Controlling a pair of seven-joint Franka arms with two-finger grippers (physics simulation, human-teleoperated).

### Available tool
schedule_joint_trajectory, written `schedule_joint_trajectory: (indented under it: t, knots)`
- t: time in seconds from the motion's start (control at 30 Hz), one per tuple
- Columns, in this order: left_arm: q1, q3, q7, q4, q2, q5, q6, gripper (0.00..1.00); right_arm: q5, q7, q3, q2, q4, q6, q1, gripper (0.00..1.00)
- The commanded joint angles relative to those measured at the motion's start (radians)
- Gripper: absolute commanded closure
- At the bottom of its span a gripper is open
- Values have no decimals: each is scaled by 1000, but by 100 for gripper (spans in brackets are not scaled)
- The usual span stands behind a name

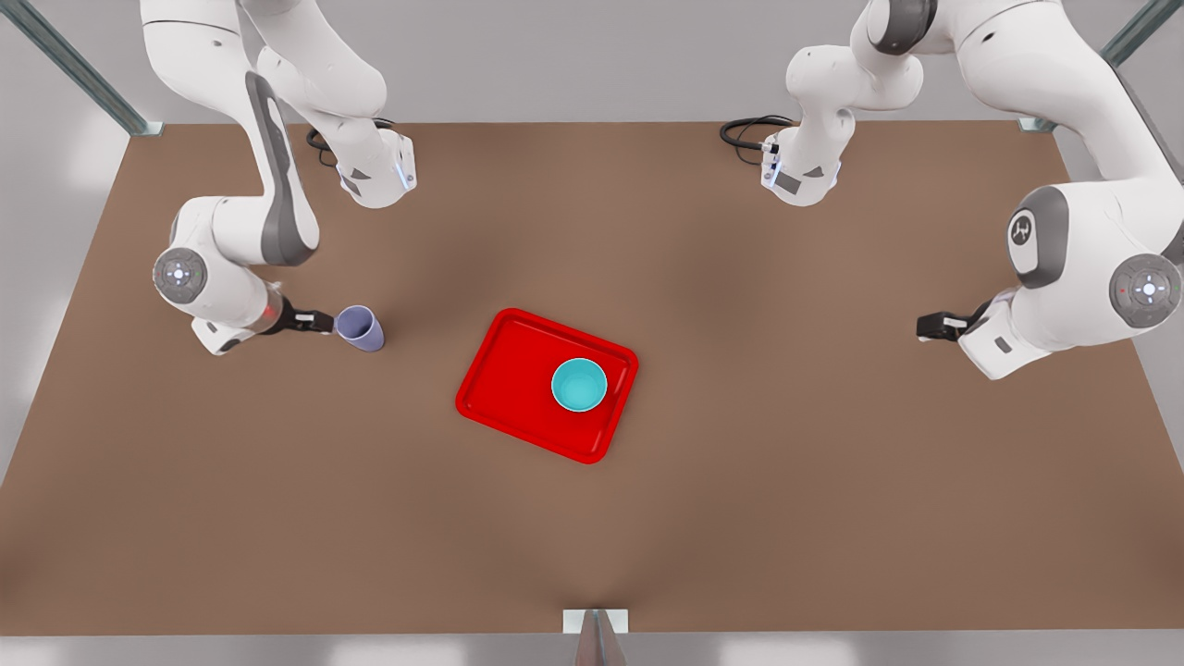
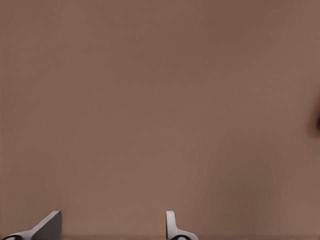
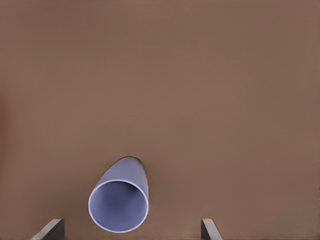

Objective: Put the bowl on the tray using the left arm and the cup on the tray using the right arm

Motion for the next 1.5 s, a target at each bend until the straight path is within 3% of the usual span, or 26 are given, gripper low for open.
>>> schedule_joint_trajectory:
  t: [0.0, 0.07, 0.13, 0.47, 0.97, 1.47]
  knots:
    - [0, 0, 0, 0, 0, 0, 0, 0, 0, 0, 1, 0, 0, 0, 69, 0]
    - [0, 0, 0, -3, 0, -1, -2, 0, 0, 0, 2, 4, 5, -11, 78, 0]
    - [0, 0, 0, -3, 0, -1, -6, 0, 0, 0, 1, 141, 210, -198, 82, 0]
    - [0, 0, -2, -12, 8, -1, -8, 0, 2, -1, -21, 143, 104, -232, 66, 0]
    - [0, 0, 0, -22, 8, -4, -29, 0, 0, 0, -27, 150, -60, 44, 62, 0]
    - [0, 0, 2, -28, 6, -6, -38, 0, 0, 0, -28, 173, -90, 100, 60, 0]
